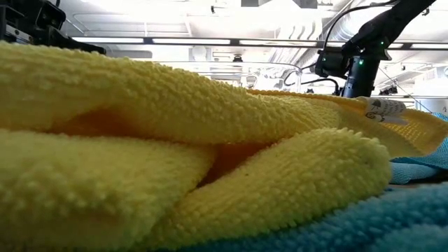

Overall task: Sort microfiber towel by color & place in baskets
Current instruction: Put the blue towel into the top transparent bin

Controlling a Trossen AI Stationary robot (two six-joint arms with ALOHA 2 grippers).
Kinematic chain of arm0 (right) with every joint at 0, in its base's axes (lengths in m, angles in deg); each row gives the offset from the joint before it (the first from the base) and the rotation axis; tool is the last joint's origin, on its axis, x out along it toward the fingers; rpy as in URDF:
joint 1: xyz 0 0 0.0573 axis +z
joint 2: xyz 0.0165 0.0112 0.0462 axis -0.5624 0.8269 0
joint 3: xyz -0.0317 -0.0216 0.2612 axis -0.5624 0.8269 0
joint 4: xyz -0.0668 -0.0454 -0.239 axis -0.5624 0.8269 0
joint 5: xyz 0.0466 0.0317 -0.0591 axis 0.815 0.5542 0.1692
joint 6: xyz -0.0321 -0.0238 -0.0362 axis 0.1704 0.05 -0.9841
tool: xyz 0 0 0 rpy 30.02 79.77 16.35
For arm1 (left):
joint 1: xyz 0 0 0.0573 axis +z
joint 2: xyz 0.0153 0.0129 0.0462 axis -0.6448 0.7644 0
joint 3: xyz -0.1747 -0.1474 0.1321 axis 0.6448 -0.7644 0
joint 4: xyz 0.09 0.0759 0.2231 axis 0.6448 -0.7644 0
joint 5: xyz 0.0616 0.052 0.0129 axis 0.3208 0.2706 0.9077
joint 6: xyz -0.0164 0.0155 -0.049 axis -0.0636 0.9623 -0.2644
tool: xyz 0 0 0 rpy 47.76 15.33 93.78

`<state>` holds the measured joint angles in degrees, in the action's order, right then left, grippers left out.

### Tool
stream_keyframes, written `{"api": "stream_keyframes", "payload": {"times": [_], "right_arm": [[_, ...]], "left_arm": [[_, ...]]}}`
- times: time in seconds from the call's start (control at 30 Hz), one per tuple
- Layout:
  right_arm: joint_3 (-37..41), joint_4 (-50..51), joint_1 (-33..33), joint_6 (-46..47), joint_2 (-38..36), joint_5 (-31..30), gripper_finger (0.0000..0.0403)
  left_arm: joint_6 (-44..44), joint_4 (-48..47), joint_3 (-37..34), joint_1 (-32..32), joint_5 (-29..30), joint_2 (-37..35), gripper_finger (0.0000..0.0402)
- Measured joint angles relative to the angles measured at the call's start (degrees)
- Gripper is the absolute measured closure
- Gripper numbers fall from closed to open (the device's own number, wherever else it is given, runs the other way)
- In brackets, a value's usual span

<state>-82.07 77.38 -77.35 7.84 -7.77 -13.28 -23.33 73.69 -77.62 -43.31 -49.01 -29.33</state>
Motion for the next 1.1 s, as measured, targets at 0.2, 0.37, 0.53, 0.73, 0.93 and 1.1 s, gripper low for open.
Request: {"api": "stream_keyframes", "payload": {"times": [0.2, 0.37, 0.53, 0.73, 0.93, 1.1], "right_arm": [[0.0, 0.1, 0.0, 0.6, 0.0, 0.5, 0.0384], [-1.0, 0.4, 0.0, -1.9, 0.0, 1.7, 0.0398], [-5.5, 4.5, 0.4, -6.1, -1.0, 1.8, 0.0401], [-16.0, 12.5, 3.3, -10.7, -4.8, -6.0, 0.0402], [-31.3, 19.9, 9.0, -16.8, -7.0, -15.0, 0.0402], [-43.5, 20.9, 13.2, -19.6, -7.1, -19.5, 0.0403]], "left_arm": [[0.0, 0.0, 0.0, 0.0, 0.0, 0.0, 0.0401], [0.0, 0.0, 0.0, 0.0, 0.0, 0.0, 0.0401], [0.0, 0.0, 0.0, 0.0, 0.0, 0.0, 0.0401], [0.0, 0.0, 0.0, 0.0, 0.0, 0.0, 0.0401], [0.0, 0.0, 0.0, 0.0, 0.0, 0.0, 0.0401], [0.0, 0.0, 0.0, 0.0, 0.0, 0.0, 0.0401]]}}
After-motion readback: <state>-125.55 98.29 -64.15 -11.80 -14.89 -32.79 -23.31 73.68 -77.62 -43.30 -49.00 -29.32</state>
